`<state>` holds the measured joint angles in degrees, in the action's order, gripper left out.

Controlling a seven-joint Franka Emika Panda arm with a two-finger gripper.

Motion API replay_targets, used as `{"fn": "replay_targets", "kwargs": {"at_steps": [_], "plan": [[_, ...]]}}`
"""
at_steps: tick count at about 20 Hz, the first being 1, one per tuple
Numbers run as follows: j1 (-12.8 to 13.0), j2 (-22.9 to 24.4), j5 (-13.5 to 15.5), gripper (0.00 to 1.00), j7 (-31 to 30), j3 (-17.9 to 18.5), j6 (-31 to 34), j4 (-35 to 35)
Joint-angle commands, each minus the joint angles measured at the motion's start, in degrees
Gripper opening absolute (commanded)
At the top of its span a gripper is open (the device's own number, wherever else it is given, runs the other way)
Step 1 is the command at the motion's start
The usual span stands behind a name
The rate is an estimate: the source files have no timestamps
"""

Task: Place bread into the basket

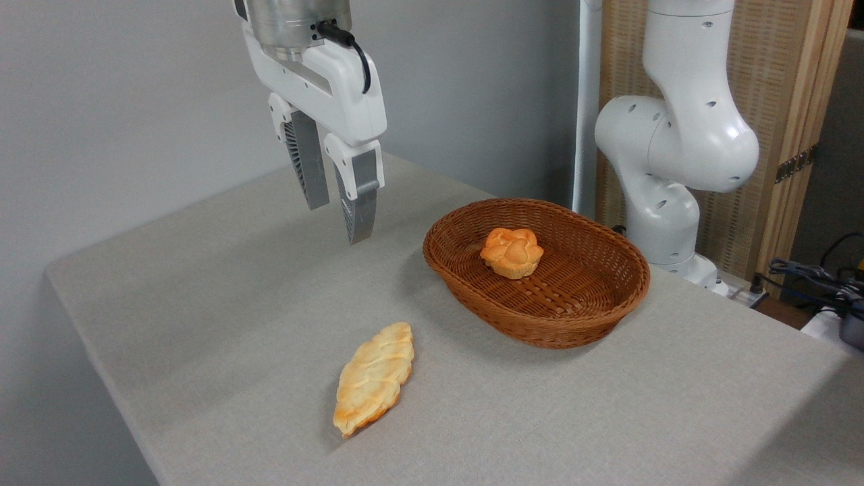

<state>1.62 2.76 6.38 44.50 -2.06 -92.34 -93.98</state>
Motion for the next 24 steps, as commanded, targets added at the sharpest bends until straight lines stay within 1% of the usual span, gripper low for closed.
{"fn": "replay_targets", "kwargs": {"at_steps": [1, 2, 3, 5, 6, 9, 12, 17, 22, 24], "plan": [[-0.12, -0.30, -0.85, 1.00, 1.55, -0.05, 0.93, 0.91], [-0.12, -0.22, -0.93, 1.00, 1.47, 0.04, 1.02, 0.91], [0.05, -0.22, -1.89, 1.00, 1.55, -0.05, 1.02, 0.91], [1.28, -0.30, -4.61, 1.00, 1.64, -0.05, 1.80, 0.91], [1.37, -0.30, -4.89, 1.00, 1.64, -0.05, 1.98, 0.91], [1.37, -0.30, -5.07, 1.00, 2.17, 0.30, 2.07, 0.99], [1.46, -0.22, -5.07, 1.00, 4.80, 1.62, 2.86, 1.08], [1.46, -0.22, -5.07, 1.00, 4.81, 1.62, 3.39, 1.08], [1.46, -0.22, -4.89, 1.00, 2.79, 1.62, 3.39, 1.08], [1.46, -0.22, -4.54, 1.00, -0.71, 1.62, 3.30, 1.08]]}}
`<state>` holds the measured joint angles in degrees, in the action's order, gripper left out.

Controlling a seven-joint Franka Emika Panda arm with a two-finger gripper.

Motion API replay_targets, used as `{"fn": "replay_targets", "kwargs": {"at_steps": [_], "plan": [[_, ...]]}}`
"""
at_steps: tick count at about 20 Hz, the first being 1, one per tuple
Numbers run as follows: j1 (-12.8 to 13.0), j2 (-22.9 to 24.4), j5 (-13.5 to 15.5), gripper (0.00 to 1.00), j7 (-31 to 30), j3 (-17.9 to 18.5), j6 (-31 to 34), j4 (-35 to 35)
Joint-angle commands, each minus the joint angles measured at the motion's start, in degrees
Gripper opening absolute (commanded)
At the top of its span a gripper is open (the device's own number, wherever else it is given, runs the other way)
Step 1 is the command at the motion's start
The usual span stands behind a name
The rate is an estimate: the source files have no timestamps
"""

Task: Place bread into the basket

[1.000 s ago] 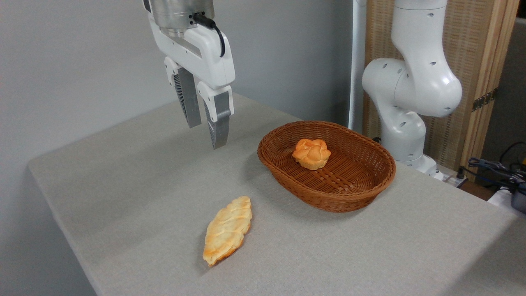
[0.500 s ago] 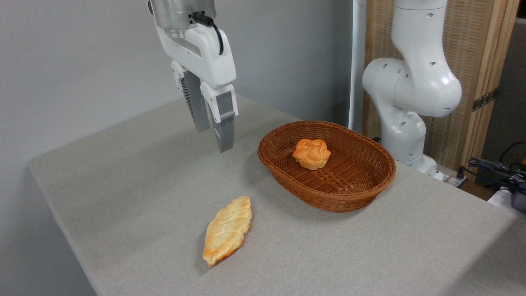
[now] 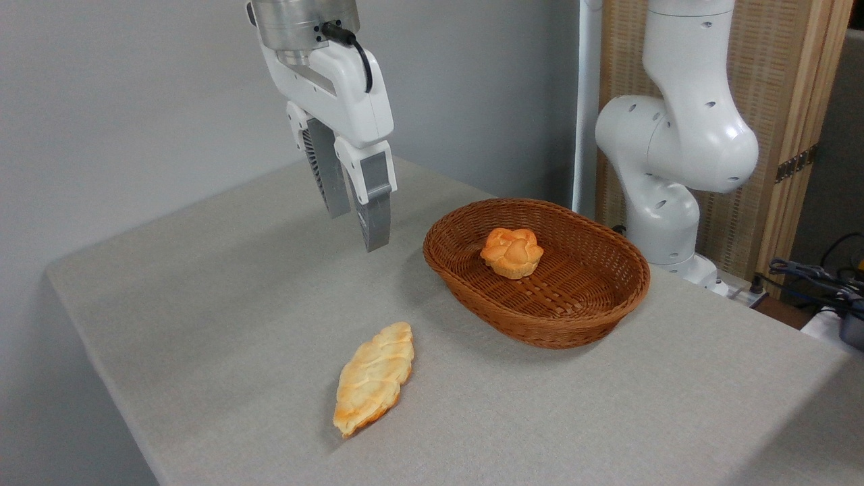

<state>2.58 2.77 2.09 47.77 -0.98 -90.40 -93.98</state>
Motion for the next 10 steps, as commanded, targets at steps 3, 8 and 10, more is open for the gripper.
{"fn": "replay_targets", "kwargs": {"at_steps": [3, 8, 10], "plan": [[0.50, -0.22, 0.28, 1.00, -6.64, 0.63, 0.84, 1.08], [0.50, -0.31, -0.51, 1.00, -7.60, 0.46, -0.39, 1.08], [0.50, -0.31, -0.51, 1.00, -7.61, 0.46, -0.48, 1.08]]}}
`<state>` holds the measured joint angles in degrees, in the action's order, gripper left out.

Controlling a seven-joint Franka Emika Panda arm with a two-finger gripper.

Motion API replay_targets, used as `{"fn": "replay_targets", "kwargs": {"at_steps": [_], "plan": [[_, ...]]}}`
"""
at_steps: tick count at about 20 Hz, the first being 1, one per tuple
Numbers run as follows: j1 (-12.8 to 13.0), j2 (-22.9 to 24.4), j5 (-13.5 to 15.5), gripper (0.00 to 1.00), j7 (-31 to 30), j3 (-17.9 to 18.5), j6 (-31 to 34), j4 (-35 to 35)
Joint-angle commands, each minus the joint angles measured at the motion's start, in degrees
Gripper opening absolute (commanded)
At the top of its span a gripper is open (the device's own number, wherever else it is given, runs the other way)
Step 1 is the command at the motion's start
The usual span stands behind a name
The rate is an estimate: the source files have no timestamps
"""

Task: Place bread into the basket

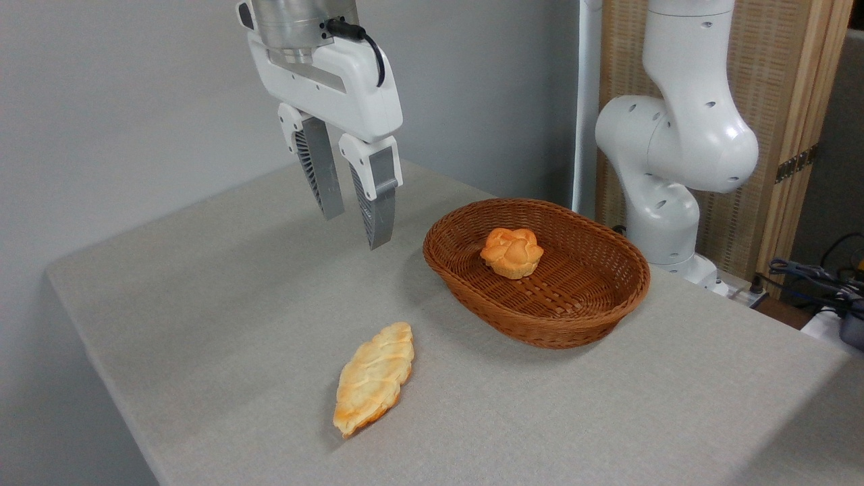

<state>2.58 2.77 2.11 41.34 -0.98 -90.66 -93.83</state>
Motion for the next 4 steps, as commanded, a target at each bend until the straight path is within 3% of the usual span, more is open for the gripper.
{"fn": "replay_targets", "kwargs": {"at_steps": [1, 4], "plan": [[0.50, -0.31, -0.53, 1.00, -1.18, 0.45, -0.22, 0.92], [0.50, -0.31, -0.53, 1.00, -1.00, 0.45, -0.22, 0.92]]}}
